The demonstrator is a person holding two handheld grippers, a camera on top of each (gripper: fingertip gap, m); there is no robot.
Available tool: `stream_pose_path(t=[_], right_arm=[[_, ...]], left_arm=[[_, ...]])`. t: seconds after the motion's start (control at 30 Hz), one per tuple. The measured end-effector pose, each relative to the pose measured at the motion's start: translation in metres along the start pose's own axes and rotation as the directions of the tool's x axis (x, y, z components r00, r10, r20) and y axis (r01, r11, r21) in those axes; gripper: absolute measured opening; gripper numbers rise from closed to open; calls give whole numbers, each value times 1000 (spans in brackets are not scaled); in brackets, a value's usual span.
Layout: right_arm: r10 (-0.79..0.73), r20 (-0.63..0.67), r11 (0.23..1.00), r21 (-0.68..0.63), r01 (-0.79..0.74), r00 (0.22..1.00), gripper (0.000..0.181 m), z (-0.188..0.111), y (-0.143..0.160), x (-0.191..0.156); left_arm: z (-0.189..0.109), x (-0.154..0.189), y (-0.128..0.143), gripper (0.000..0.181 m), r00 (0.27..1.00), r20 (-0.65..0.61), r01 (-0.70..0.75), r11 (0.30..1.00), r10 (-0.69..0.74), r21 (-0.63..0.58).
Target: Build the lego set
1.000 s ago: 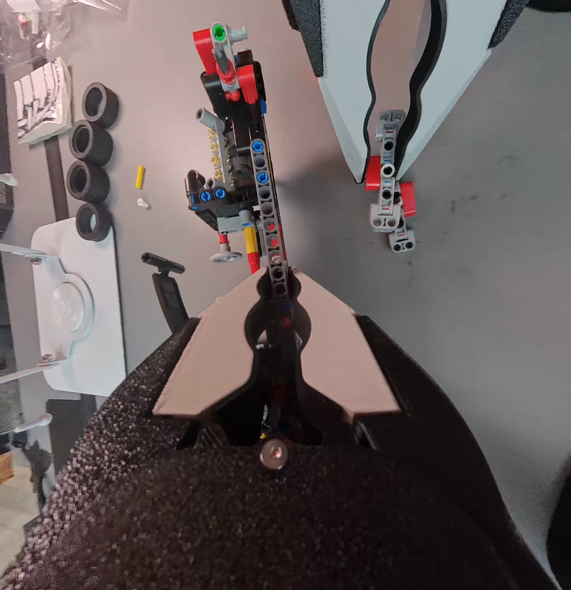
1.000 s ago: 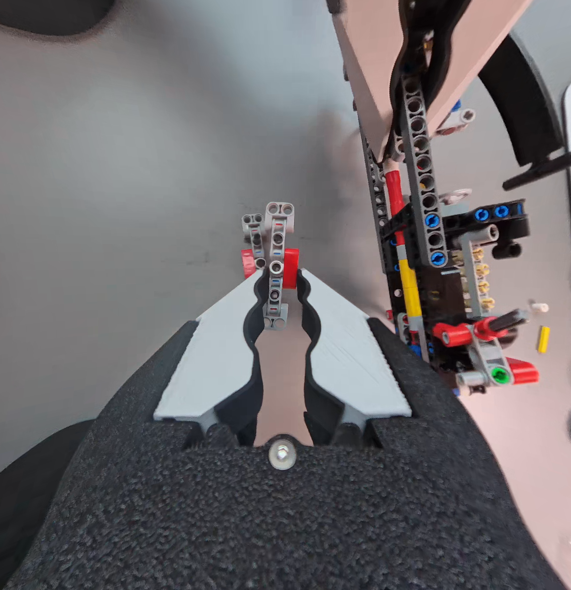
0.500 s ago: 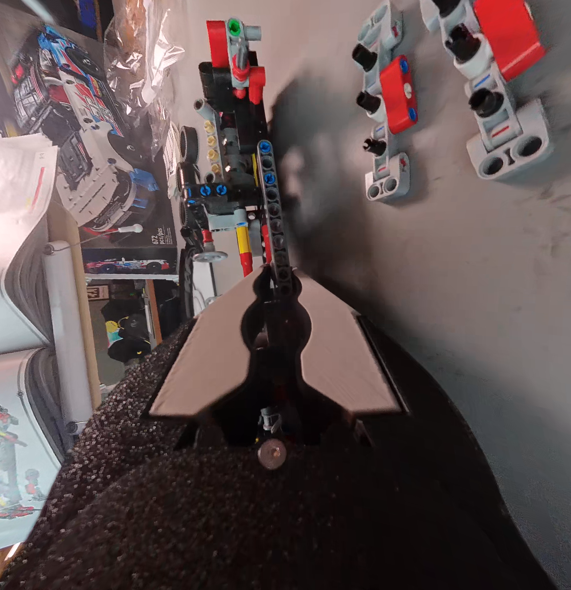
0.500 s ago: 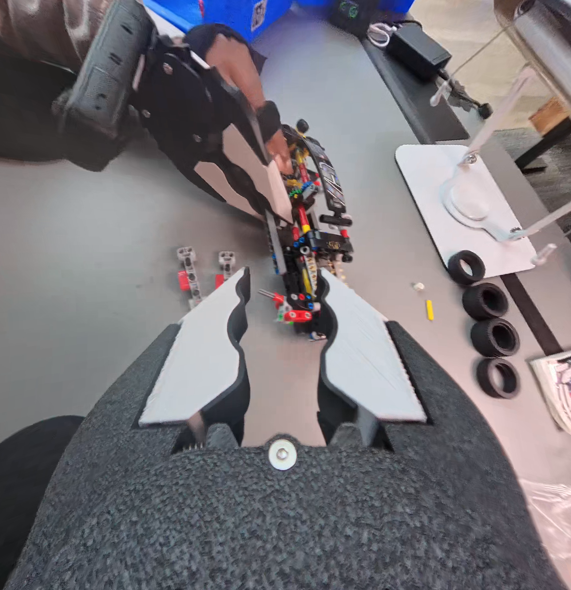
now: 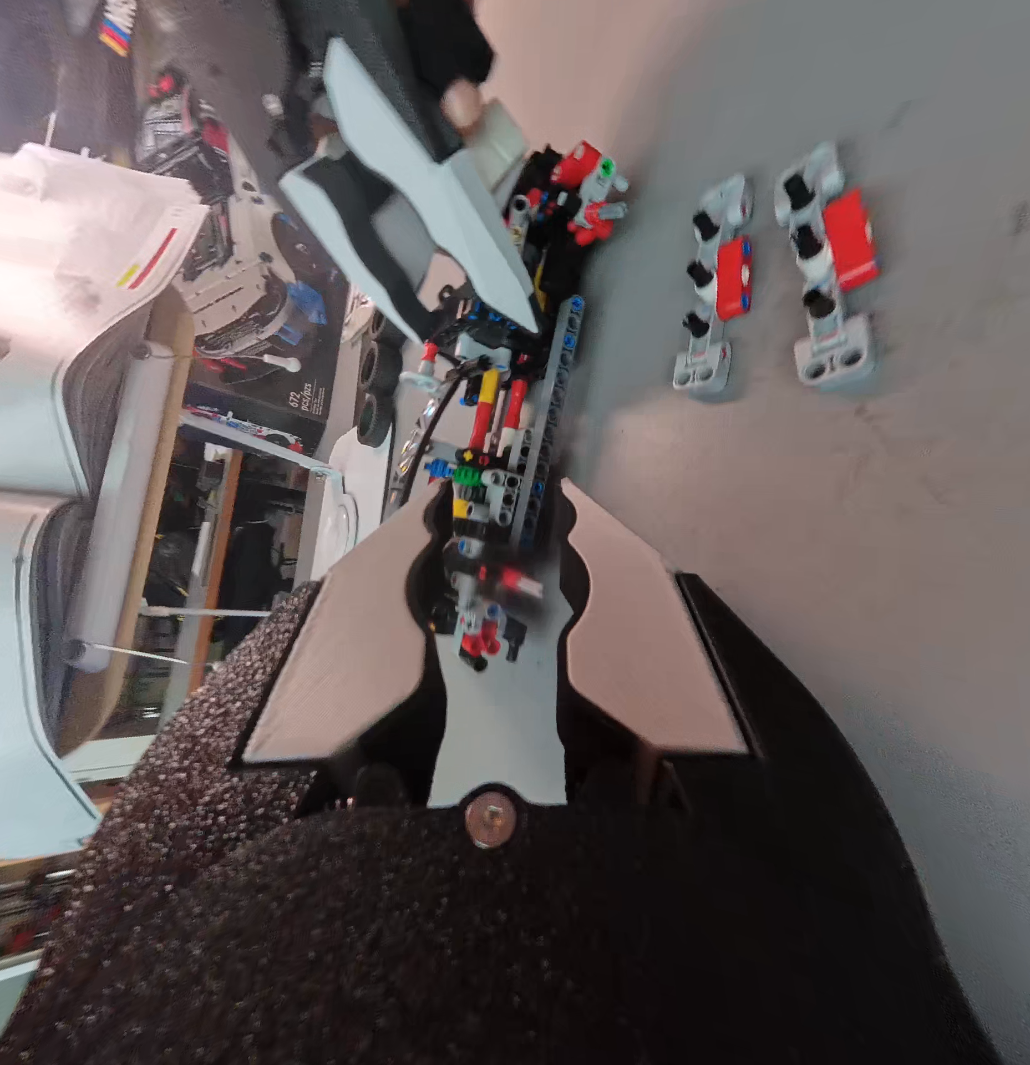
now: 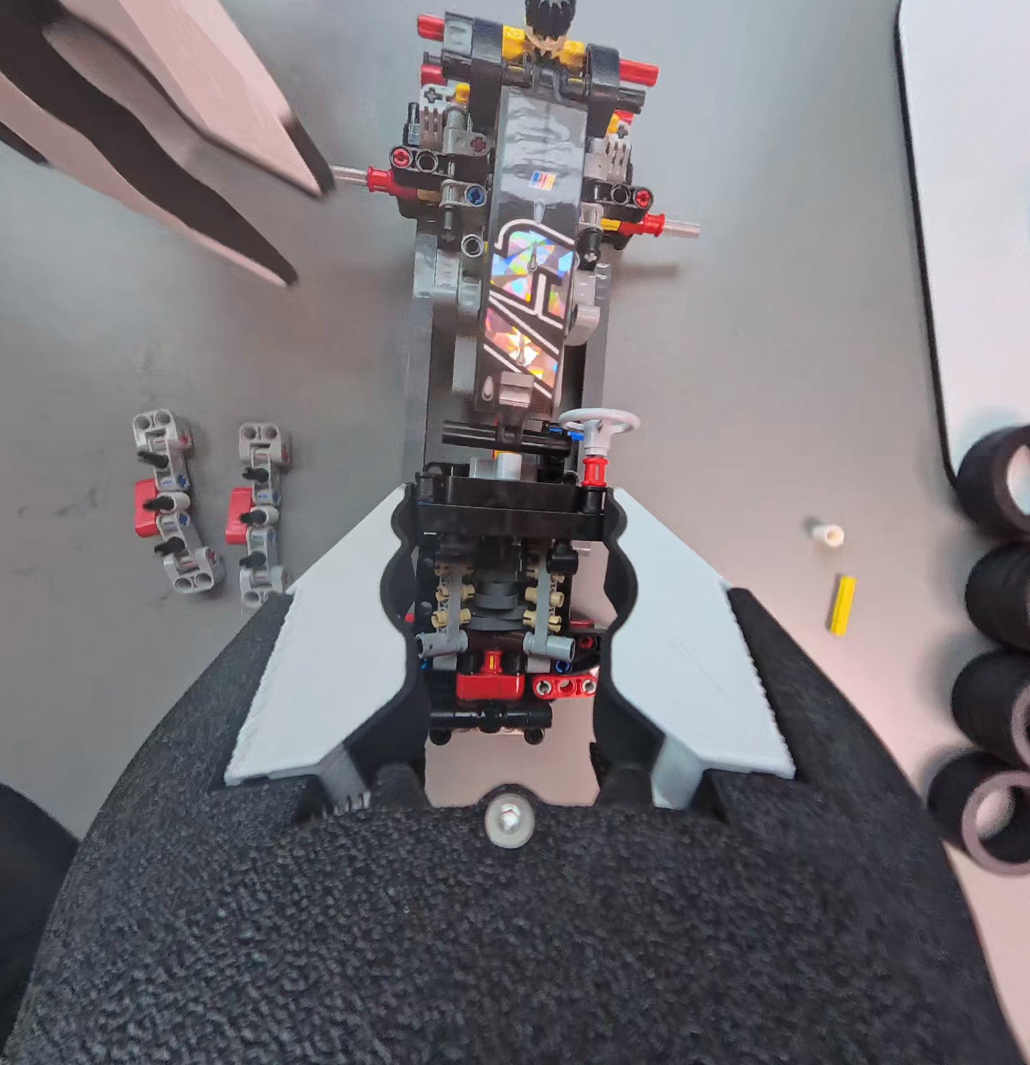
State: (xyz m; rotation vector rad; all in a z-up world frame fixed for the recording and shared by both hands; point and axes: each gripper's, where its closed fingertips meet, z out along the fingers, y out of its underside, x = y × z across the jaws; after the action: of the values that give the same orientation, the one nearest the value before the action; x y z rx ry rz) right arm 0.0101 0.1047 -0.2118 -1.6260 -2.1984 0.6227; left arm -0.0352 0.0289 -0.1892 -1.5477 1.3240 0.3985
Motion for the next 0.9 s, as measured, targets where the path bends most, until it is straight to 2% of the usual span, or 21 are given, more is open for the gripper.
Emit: stream_pose_path(t=[0.03, 0.13, 0.27, 0.37, 0.47, 0.53, 0.6, 0.7, 0.77, 0.83, 0.9], right_arm=[[14, -27, 1000, -7, -14, 1000, 64, -7, 11, 0], [67, -114, 997, -16, -69, 991, 64, -34, 49, -1], [163, -220, 986, -8, -169, 962, 64, -78, 106, -8], [217, -284, 972, -23, -233, 934, 64, -110, 154, -15], [214, -330, 960, -104, -261, 919, 64, -126, 205, -20], [224, -331, 956, -108, -273, 917, 66, -127, 221, -21], [236, -314, 952, -116, -284, 920, 83, -133, 218, -21], [202, -332, 973, -37, -227, 921, 86, -156, 176, -7], [163, -385, 986, 41, -160, 908, 79, -166, 138, 12], [146, -392, 987, 115, -109, 908, 75, -161, 102, 25], [86, -404, 991, 132, -34, 911, 75, -149, 75, 33]], left_arm=[[-10, -5, -5, 37, 995, 11, 98, 994, -99, 41], [-34, -35, -7, 39, 917, 55, 382, 909, -395, 164], [-54, -95, 19, 47, 715, 157, 629, 725, -681, 280], [-59, -138, 41, 58, 561, 188, 725, 588, -806, 359], [-59, -190, 58, 66, 443, 232, 741, 499, -866, 449], [-54, -227, 71, 71, 379, 261, 738, 460, -888, 494], [-42, -261, 89, 81, 323, 298, 739, 436, -898, 514], [-19, -300, 125, 107, 228, 361, 769, 394, -904, 503], [-3, -317, 141, 121, 179, 383, 782, 367, -906, 503], [15, -323, 146, 126, 152, 374, 802, 336, -915, 494], [25, -324, 148, 122, 144, 411, 800, 350, -900, 487]])
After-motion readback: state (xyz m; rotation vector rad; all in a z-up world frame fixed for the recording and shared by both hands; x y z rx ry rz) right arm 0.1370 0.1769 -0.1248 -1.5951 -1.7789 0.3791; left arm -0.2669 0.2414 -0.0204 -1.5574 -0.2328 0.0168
